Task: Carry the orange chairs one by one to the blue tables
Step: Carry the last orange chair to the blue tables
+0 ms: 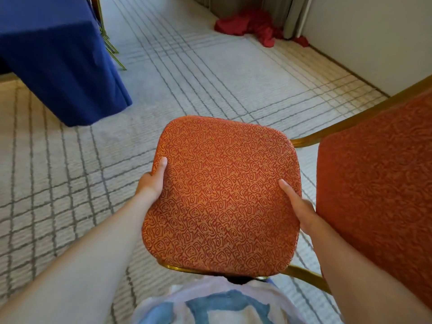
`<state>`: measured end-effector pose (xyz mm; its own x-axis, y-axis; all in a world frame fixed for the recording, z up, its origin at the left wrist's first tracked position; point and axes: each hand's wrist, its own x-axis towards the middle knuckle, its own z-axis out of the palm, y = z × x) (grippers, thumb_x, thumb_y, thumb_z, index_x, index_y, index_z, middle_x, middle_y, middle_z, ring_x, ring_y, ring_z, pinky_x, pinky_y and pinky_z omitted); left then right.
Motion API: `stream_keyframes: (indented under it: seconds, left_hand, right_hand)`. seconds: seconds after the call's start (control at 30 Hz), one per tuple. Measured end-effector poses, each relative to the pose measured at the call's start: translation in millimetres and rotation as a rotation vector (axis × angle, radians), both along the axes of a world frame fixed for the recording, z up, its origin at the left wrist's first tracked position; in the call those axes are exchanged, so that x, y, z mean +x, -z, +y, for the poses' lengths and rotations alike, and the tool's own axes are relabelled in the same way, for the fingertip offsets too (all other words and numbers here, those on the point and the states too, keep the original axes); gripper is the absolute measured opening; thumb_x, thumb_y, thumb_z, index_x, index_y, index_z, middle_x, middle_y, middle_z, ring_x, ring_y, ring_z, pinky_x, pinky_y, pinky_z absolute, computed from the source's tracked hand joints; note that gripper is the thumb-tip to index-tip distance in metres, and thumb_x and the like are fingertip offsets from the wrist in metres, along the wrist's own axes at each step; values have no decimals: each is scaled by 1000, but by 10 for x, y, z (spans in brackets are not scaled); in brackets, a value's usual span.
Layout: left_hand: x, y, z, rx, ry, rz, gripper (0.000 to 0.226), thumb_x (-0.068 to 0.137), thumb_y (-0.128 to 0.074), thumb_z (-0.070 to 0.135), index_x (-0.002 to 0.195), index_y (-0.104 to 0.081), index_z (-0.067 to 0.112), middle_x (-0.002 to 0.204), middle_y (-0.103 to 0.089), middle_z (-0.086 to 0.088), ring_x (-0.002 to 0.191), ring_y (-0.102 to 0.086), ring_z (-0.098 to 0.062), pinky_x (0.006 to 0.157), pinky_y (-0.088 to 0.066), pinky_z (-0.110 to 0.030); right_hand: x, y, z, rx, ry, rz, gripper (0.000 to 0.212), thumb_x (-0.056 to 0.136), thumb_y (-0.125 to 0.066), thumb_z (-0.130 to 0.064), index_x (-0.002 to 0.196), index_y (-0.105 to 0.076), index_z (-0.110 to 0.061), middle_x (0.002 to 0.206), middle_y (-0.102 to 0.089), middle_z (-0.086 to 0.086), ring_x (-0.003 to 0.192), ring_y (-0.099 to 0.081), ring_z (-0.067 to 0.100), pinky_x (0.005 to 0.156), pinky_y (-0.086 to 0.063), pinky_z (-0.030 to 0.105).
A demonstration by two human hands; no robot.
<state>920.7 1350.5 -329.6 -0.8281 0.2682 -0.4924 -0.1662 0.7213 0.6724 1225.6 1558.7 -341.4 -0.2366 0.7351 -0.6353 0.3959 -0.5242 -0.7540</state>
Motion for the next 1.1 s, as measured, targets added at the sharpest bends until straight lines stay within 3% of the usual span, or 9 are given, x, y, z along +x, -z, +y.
stream_keyframes:
  seconds: [0.13, 0.27, 0.33, 0.5, 0.63, 0.77, 0.87, 0.97, 1.1]
  left_hand:
    - [-577, 156, 618, -5, -6, -2, 98, 81, -28, 81, 133, -54, 1, 133, -54, -25, 123, -51, -39, 100, -39, -40]
    - [-1280, 75, 1385, 27, -53, -19, 96, 82, -30, 80, 131, -56, 1, 132, -55, -25, 121, -53, -39, 100, -39, -40]
    - [-1531, 48, 1709, 34, -87, -45, 94, 83, -33, 78, 130, -56, 0, 132, -55, -26, 121, -53, -38, 99, -40, -39]
    - [-2108, 28, 2249, 8, -113, -58, 96, 83, -31, 80, 132, -55, 1, 133, -54, -25, 123, -52, -37, 102, -39, -39]
    - [-2691, 66, 2627, -29, -135, -38, 97, 82, -30, 81, 130, -57, 0, 131, -56, -25, 122, -52, -37, 101, -39, -39]
    - [-3287, 193, 3065, -26, -127, -51, 93, 83, -31, 79, 125, -60, 2, 127, -59, -25, 120, -54, -38, 100, -40, -38]
    - [-3864, 325, 3437, -17, -105, -54, 91, 85, -31, 77, 126, -60, 1, 128, -58, -25, 121, -54, -38, 101, -39, -38]
    - [-4505, 316, 3832, 12, -110, -61, 91, 85, -30, 77, 127, -59, 2, 128, -59, -24, 120, -54, -38, 100, -39, -39]
    - [-5432, 135, 4291, 42, -133, -37, 95, 82, -27, 81, 129, -59, 5, 128, -59, -22, 119, -54, -37, 101, -40, -40]
  right_hand:
    - [-670, 96, 706, -47, -56, -26, 86, 67, -72, -67, 130, -58, -10, 103, -65, 7, 91, -61, 24, 86, -47, 36]
    - [-1428, -11, 1612, -42, -124, -22, 110, 33, -77, -80, 121, -63, -16, 106, -70, 7, 97, -66, 26, 85, -51, 36]
    - [-1741, -50, 2035, -56, -173, -36, 115, 26, -76, -83, 120, -63, -18, 105, -70, 6, 96, -66, 26, 85, -51, 37]
    - [-2454, 6, 2766, -100, -232, -34, 116, 33, -78, -81, 127, -59, -17, 113, -68, 8, 102, -64, 29, 95, -50, 44]
    - [-3068, 81, 3135, -150, -231, -38, 103, 42, -79, -76, 124, -61, -16, 110, -70, 8, 98, -66, 27, 80, -52, 35]
    - [-3679, 190, 3594, -171, -233, -42, 110, 24, -79, -80, 114, -64, -19, 105, -72, 7, 96, -68, 27, 71, -53, 32]
    - [-4241, 310, 3979, -155, -228, -68, 111, 27, -78, -81, 117, -63, -19, 107, -71, 8, 96, -67, 28, 75, -55, 35]
    - [-4890, 320, 4385, -134, -219, -71, 111, 35, -79, -80, 123, -64, -14, 108, -72, 9, 98, -68, 30, 90, -55, 44]
    - [-5864, 68, 4859, -74, -226, -36, 88, 56, -77, -70, 123, -63, -14, 107, -71, 8, 96, -67, 26, 89, -53, 38]
